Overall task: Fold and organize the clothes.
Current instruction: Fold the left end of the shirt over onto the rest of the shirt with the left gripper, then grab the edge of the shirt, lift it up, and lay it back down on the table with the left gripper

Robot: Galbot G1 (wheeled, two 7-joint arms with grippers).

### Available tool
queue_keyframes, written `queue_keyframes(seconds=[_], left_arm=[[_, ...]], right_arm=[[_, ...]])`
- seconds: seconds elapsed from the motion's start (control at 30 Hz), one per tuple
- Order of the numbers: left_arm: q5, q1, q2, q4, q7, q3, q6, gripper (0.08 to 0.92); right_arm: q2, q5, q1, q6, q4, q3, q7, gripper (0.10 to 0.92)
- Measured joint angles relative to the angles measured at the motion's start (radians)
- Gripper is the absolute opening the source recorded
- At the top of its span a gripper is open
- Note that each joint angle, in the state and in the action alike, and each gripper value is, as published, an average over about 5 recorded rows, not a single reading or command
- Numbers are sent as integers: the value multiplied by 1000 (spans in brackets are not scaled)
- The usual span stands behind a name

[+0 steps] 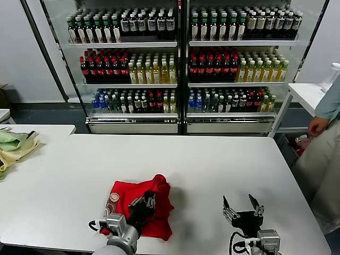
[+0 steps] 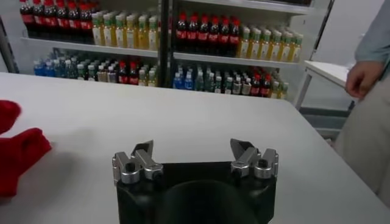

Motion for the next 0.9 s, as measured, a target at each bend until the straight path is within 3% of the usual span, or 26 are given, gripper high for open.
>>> queue_keyframes(seconds=[0.27, 0.57, 0.9], left_arm=[[26, -12, -26, 7, 40, 6, -84, 533], [111, 92, 31, -13, 57, -145, -114, 782], [93, 158, 69, 41, 40, -289, -44, 823]], right_arm=[[-4, 3, 11, -1, -4, -11, -3, 823], [-12, 12, 27, -1, -15, -16, -6, 823], [-12, 12, 21, 1, -18, -12, -7, 823]])
